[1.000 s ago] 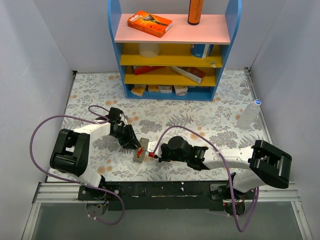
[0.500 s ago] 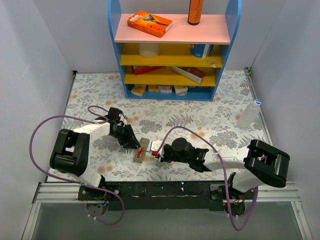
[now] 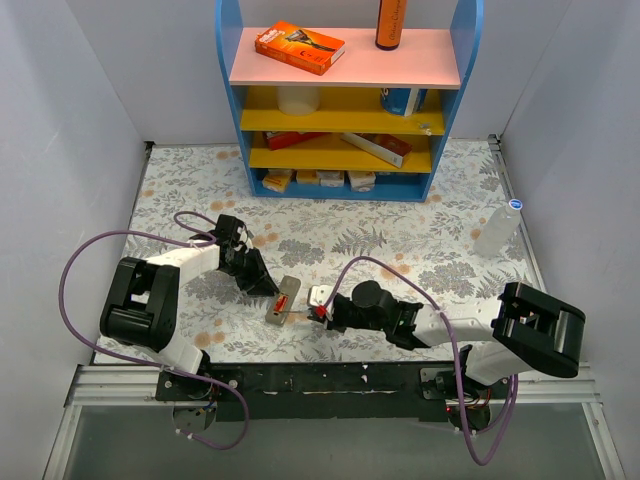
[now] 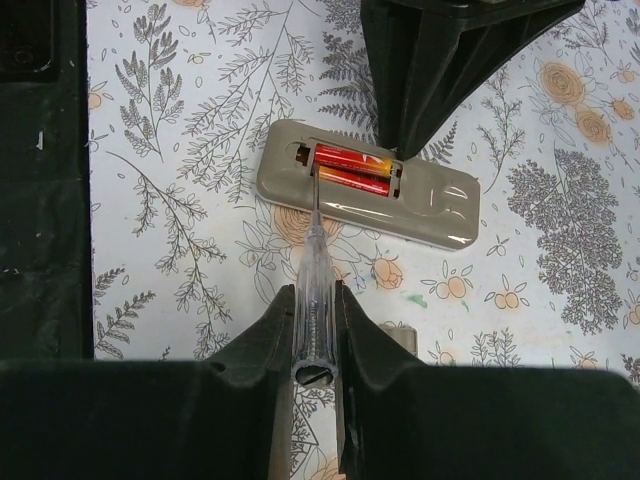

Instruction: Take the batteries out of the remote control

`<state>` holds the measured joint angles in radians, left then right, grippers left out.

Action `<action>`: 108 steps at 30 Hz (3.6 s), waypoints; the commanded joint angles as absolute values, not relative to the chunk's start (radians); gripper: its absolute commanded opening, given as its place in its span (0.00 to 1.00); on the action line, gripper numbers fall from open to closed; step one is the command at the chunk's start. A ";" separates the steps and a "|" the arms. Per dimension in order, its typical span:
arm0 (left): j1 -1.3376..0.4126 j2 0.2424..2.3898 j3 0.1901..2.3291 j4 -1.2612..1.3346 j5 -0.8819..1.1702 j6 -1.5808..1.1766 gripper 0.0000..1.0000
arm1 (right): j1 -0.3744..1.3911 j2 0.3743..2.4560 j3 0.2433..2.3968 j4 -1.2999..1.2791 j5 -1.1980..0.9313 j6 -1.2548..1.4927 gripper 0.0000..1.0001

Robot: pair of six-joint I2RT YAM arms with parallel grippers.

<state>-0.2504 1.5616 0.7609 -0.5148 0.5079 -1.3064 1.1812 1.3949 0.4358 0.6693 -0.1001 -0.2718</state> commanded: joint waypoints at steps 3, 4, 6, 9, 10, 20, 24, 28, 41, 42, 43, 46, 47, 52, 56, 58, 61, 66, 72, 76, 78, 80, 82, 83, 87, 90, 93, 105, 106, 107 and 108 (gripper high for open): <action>-0.270 1.549 0.755 -0.534 0.454 -1.302 0.19 | 1.189 1.408 0.497 0.649 -0.043 -0.285 0.01; -0.270 1.549 0.758 -0.538 0.453 -1.302 0.19 | 1.187 1.405 0.500 0.629 -0.029 -0.288 0.01; -0.270 1.540 0.761 -0.541 0.453 -1.302 0.19 | 1.187 1.393 0.508 0.611 -0.005 -0.298 0.01; -0.270 1.532 0.758 -0.543 0.454 -1.304 0.19 | 1.187 1.390 0.528 0.549 0.047 -0.311 0.01; -0.270 1.531 0.756 -0.542 0.453 -1.305 0.19 | 1.187 1.391 0.540 0.539 0.054 -0.321 0.01; -0.270 1.517 0.752 -0.563 0.417 -1.305 0.19 | 1.187 1.431 0.620 0.416 0.107 -0.348 0.01; -0.270 1.516 0.746 -0.563 0.413 -1.302 0.19 | 1.195 1.466 0.658 0.373 0.133 -0.339 0.01; -0.270 1.514 0.727 -0.552 0.419 -1.307 0.18 | 1.210 1.494 0.693 0.330 0.158 -0.334 0.01; -0.270 1.493 0.741 -0.592 0.358 -1.308 0.18 | 1.275 1.597 0.966 -0.093 0.317 -0.292 0.01; -0.270 1.491 0.742 -0.597 0.350 -1.308 0.18 | 1.279 1.615 1.001 -0.118 0.336 -0.281 0.01; -0.270 1.490 0.745 -0.600 0.348 -1.307 0.18 | 1.279 1.626 1.023 -0.179 0.348 -0.272 0.01; -0.270 1.497 0.744 -0.598 0.367 -1.308 0.17 | 1.281 1.673 1.098 -0.270 0.388 -0.224 0.01; -0.270 1.502 0.745 -0.597 0.373 -1.310 0.16 | 1.281 1.684 1.110 -0.285 0.394 -0.213 0.01; -0.270 1.505 0.735 -0.591 0.380 -1.313 0.13 | 1.282 1.720 1.140 -0.284 0.390 -0.193 0.01; -0.268 1.506 0.732 -0.589 0.383 -1.312 0.13 | 1.282 1.729 1.106 -0.252 0.394 -0.175 0.01; -0.270 1.509 0.730 -0.588 0.385 -1.312 0.13 | 1.282 1.707 1.062 -0.200 0.400 -0.152 0.01; -0.270 1.522 0.727 -0.583 0.391 -1.310 0.12 | 1.281 1.640 0.938 -0.074 0.397 -0.127 0.01; -0.270 1.540 0.727 -0.575 0.403 -1.307 0.12 | 1.281 1.516 0.669 0.210 0.402 -0.117 0.01; -0.270 1.534 0.713 -0.555 0.448 -1.315 0.12 | 1.281 1.473 0.552 0.414 0.422 -0.097 0.01; -0.270 1.531 0.718 -0.554 0.446 -1.318 0.12 | 1.281 1.470 0.581 0.410 0.413 -0.118 0.01; -0.270 1.525 0.722 -0.551 0.448 -1.324 0.12 | 1.281 1.473 0.606 0.370 0.416 -0.129 0.01; -0.270 1.520 0.726 -0.543 0.460 -1.324 0.14 | 1.281 1.470 0.627 0.356 0.413 -0.143 0.01; -0.270 1.497 0.752 -0.555 0.440 -1.309 0.26 | 1.281 1.460 0.637 0.331 0.411 -0.143 0.01; -0.270 1.482 0.762 -0.561 0.408 -1.299 0.30 | 1.281 1.448 0.653 0.319 0.413 -0.140 0.01; -0.270 1.404 0.830 -0.601 0.315 -1.261 0.40 | 1.281 1.436 0.722 0.191 0.426 -0.094 0.01; -0.270 1.367 0.864 -0.617 0.299 -1.233 0.43 | 1.281 1.437 0.777 0.060 0.426 -0.031 0.01; -0.270 1.359 0.867 -0.621 0.293 -1.223 0.44 | 1.281 1.433 0.801 0.002 0.340 -0.012 0.01; -0.268 1.476 0.802 -0.638 0.341 -1.215 0.36 | 1.281 1.522 0.951 -0.273 0.265 -0.008 0.01; -0.267 1.473 0.798 -0.634 0.342 -1.221 0.36 | 1.281 1.529 0.963 -0.282 0.261 -0.008 0.01; -0.267 1.474 0.792 -0.634 0.348 -1.224 0.34 | 1.281 1.545 0.985 -0.294 0.261 -0.008 0.01; -0.268 1.476 0.788 -0.632 0.357 -1.226 0.34 | 1.281 1.554 0.995 -0.310 0.262 -0.008 0.01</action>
<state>-0.2657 1.4979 0.8040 -0.6338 0.3305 -1.2301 1.2823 1.5208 0.9142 -0.2310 0.2836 -0.0219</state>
